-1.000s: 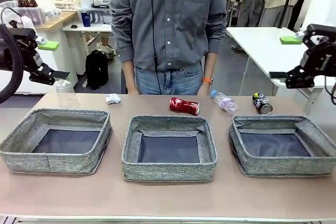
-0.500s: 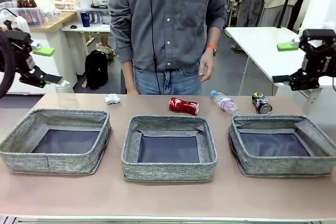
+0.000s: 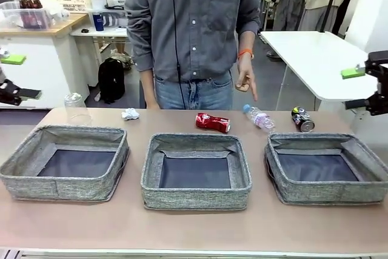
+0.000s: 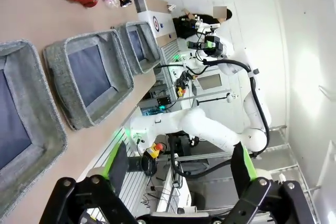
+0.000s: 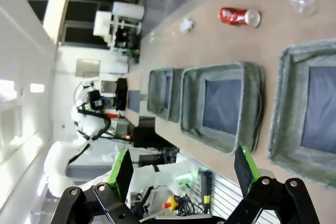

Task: Sort the waste into the appropriate baskets.
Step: Pick up the waste item pointed out by the person.

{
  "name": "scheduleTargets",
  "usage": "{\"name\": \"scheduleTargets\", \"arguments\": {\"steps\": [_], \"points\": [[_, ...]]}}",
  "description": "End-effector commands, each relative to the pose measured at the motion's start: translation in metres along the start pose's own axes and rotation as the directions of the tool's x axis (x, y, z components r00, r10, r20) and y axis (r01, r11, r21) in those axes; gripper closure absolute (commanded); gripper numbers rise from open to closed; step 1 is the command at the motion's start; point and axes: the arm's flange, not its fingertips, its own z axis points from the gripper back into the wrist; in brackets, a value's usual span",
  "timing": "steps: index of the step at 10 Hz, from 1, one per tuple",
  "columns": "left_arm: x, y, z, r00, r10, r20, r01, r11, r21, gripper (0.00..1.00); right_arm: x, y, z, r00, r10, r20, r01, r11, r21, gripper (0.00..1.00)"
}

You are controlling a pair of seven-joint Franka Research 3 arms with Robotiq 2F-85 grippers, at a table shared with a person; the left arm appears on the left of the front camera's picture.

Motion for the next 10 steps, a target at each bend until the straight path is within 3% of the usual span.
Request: {"name": "scheduleTargets", "arguments": {"steps": [1, 8, 9, 10], "points": [[0.007, -0.005, -0.01, 1.0, -0.016, -0.02, 0.016, 1.0, -0.003, 0.0, -0.004, 0.002, -0.007, 0.999, -0.002, -0.053, 0.004, 1.0, 0.03, 0.0], [0.007, -0.005, -0.01, 1.0, -0.016, -0.02, 0.016, 1.0, -0.003, 0.0, -0.004, 0.002, -0.01, 0.999, 0.004, -0.043, -0.003, 1.0, 0.021, 0.0], [0.007, -0.005, -0.01, 1.0, -0.016, -0.02, 0.016, 1.0, -0.003, 0.0, 0.011, 0.0, -0.026, 0.988, 0.04, -0.15, -0.059, 0.991, -0.121, 0.0], [0.007, -0.005, -0.01, 1.0, -0.016, -0.02, 0.016, 1.0, -0.003, 0.0, 0.024, 0.005, -0.056, 0.923, 0.202, -0.329, -0.275, 0.942, -0.193, 0.0]]}}
